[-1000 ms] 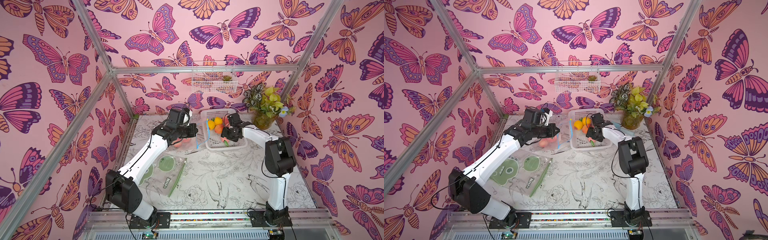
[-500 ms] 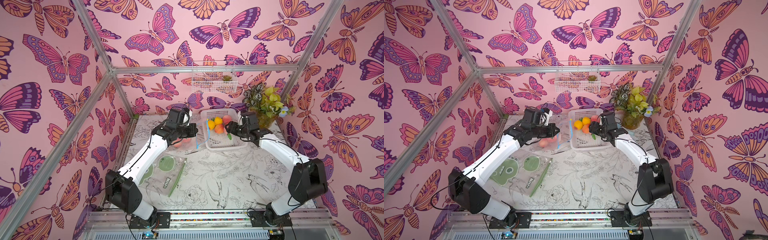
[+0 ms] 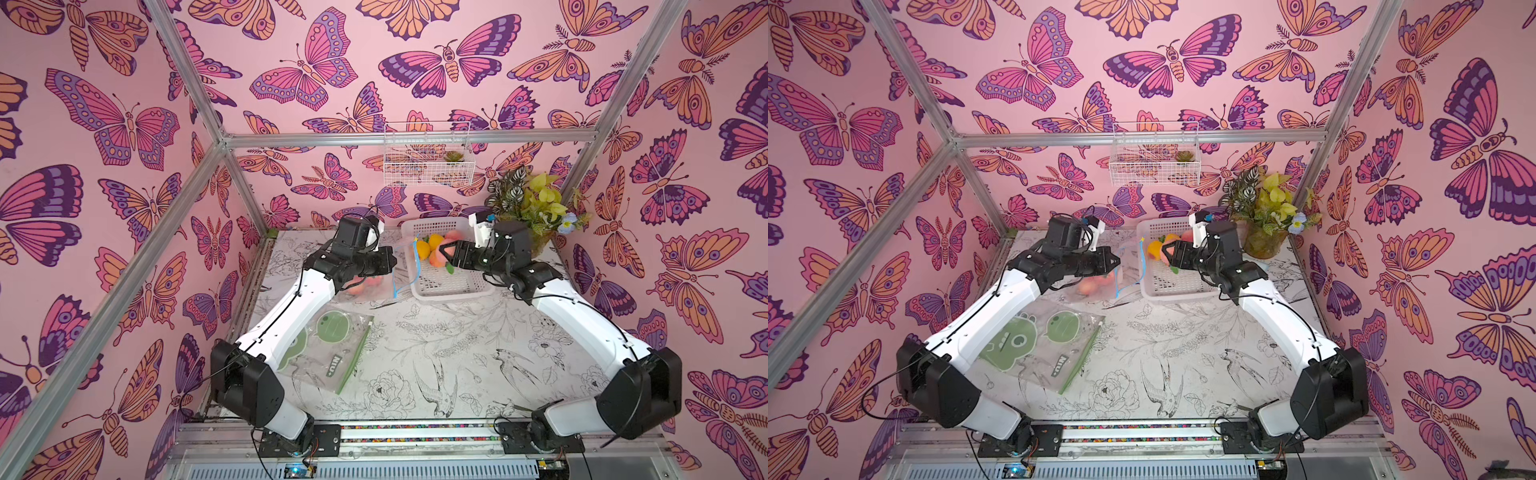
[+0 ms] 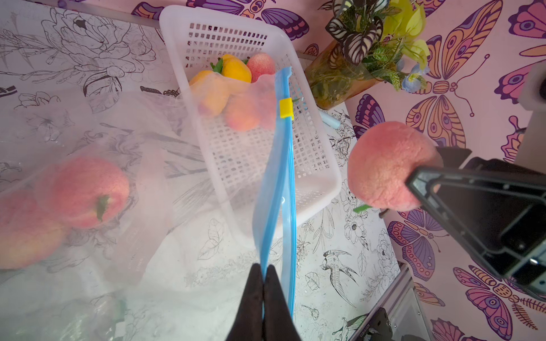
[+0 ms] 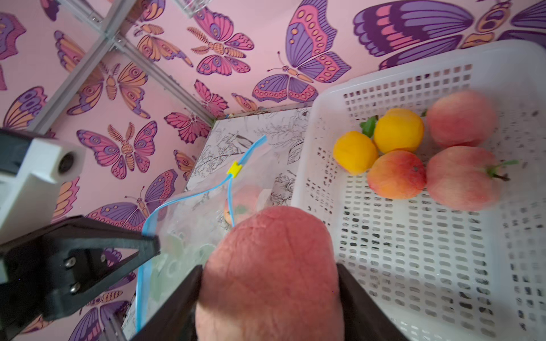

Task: Place the peach in a zip-top bag and seal the zipper
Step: Pick up the peach from the basket, then place the peach in the zipper food storage bag.

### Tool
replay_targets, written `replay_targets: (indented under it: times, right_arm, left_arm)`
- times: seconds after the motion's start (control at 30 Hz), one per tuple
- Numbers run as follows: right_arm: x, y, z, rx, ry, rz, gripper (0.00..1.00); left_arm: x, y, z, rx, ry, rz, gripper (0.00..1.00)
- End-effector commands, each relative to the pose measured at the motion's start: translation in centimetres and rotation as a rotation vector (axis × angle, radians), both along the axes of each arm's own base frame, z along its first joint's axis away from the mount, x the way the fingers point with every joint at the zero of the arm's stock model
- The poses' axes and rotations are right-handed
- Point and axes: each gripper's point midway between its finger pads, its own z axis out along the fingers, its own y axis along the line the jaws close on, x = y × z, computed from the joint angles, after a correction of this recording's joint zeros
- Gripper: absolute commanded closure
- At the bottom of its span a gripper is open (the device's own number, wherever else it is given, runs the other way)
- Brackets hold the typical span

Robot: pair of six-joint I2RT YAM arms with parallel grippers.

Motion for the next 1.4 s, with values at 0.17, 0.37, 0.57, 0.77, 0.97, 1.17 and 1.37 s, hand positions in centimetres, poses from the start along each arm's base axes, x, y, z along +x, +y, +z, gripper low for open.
replay_targets:
  times: [0.17,0.37,0.57,0.77,0.97,1.17,1.37]
  right_arm:
    - [-2.1,5.1,3.6,0.038,-0.109,0.186,0.34]
    - [-2.2,7.3,3.0,0.045,-0.093,0.234,0.34]
    - [-2.1,8.9,1.6,0.045,-0.06,0.269,0.34]
    - [-1.7,9.9,-0.6,0.008,-0.018,0.275,0.34]
    - [-1.1,9.4,-2.3,-0.063,0.009,0.221,0.34]
    - [-0.8,9.3,-3.2,-0.113,0.033,0.197,0.33]
    - [-0.8,9.4,-3.5,-0.125,0.04,0.196,0.31]
  left_arm:
    - [-0.2,-0.8,0.9,-0.041,-0.009,-0.027,1.0]
    - [-0.3,-0.8,1.1,-0.047,-0.012,-0.03,1.0]
    - [-0.4,-0.9,1.9,-0.062,-0.024,-0.035,1.0]
    - [-0.4,-1.0,2.5,-0.07,-0.033,-0.039,1.0]
    - [-0.6,-1.1,3.0,-0.075,-0.053,-0.056,1.0]
    - [-0.8,-1.6,3.1,-0.093,-0.051,-0.085,1.0]
    - [-0.8,-1.6,2.7,-0.093,-0.044,-0.085,1.0]
